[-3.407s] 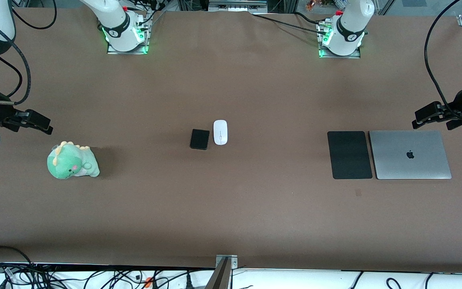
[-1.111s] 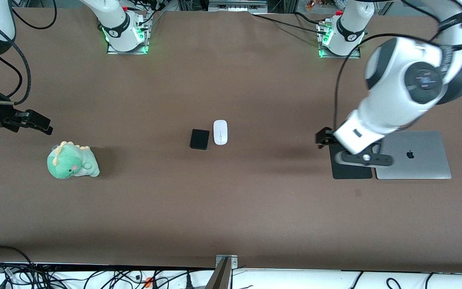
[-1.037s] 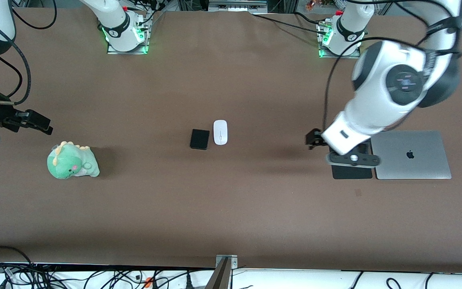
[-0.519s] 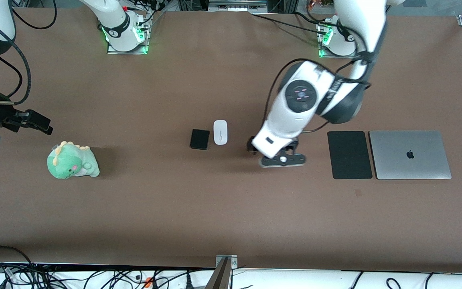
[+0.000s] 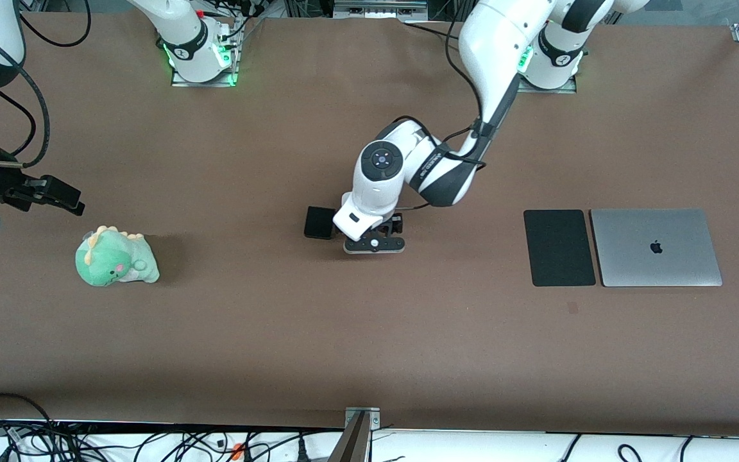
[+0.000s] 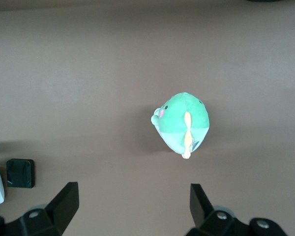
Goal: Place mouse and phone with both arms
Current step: 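Reach the left gripper down over the white mouse, then close the left gripper on the white mouse and lift it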
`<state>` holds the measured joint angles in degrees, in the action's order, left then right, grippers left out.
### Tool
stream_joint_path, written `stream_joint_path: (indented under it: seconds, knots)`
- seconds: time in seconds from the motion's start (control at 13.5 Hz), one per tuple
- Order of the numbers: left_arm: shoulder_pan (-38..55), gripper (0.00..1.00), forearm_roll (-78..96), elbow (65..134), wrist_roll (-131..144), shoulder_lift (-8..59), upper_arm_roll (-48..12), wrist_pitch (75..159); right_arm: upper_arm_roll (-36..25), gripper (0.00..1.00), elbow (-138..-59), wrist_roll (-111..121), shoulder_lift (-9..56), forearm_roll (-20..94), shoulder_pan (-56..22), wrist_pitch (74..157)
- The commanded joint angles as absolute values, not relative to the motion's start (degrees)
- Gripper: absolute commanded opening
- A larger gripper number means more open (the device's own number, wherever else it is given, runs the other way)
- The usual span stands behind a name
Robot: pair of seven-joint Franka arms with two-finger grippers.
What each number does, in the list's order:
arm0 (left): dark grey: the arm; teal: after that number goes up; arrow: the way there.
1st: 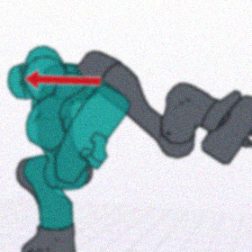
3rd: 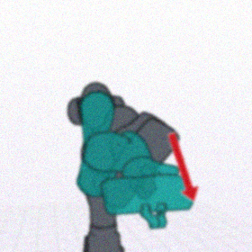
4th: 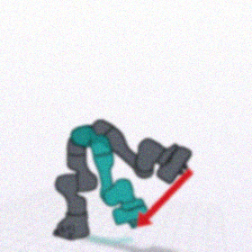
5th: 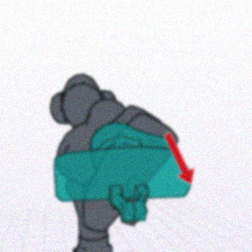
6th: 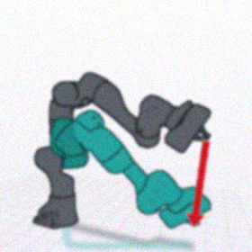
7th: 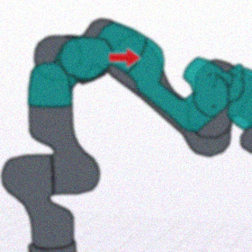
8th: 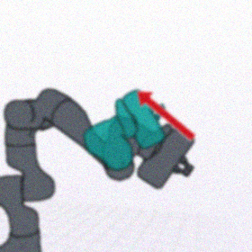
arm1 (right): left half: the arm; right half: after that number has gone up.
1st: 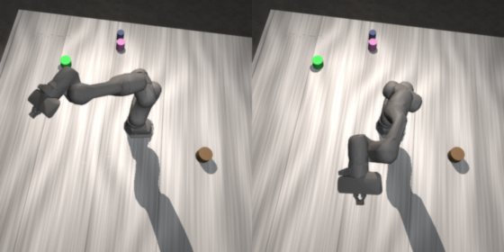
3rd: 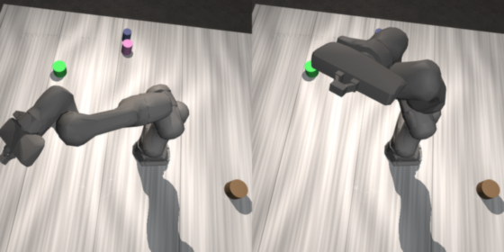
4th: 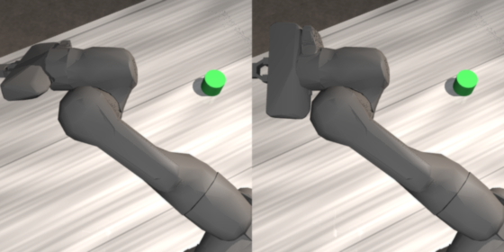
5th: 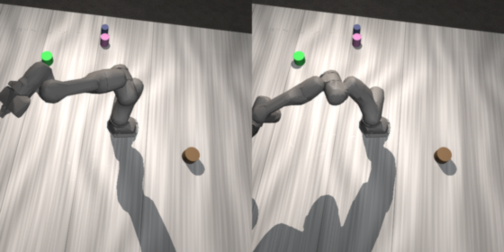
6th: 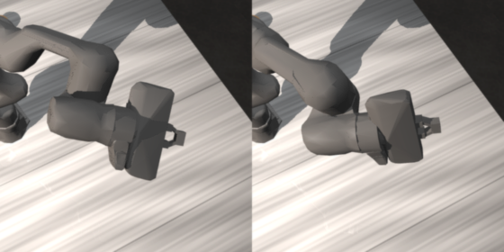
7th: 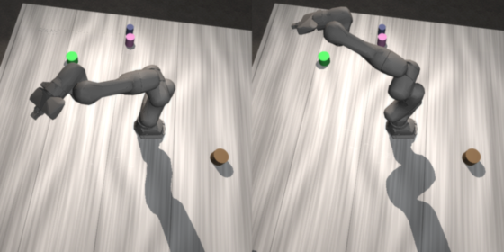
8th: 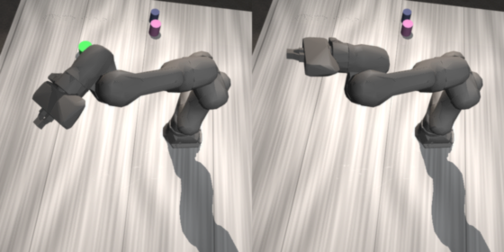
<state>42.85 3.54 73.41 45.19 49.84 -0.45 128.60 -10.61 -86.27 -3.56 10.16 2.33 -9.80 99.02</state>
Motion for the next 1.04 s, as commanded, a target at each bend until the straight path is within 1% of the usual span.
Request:
stream_joint_path:
  seconds: [0.0,0.22,0.44,0.74,0.96]
  knots:
    - [45.2,1.0,4.3,70.8,45.9,52.5,0.6,128.6,-10.6,1.0,-86.7,-4.0,9.2,1.8,-10.0,99.0]
    - [47.6,1.0,4.1,71.4,46.0,52.9,0.6,128.6,-10.6,1.0,-86.7,-4.0,9.2,1.8,-10.0,99.0]
    - [47.7,1.0,4.0,72.2,46.0,52.9,0.6,128.4,-10.6,1.0,-86.7,-4.0,9.2,1.8,-10.0,98.9]
    - [48.7,1.0,4.0,75.7,45.4,52.3,0.8,127.7,-10.6,1.0,-86.7,-4.0,9.2,1.8,-10.0,98.9]
    - [49.1,1.0,4.0,76.5,45.6,52.4,0.7,127.7,-10.6,1.0,-86.7,-4.0,9.2,1.8,-10.0,98.8]
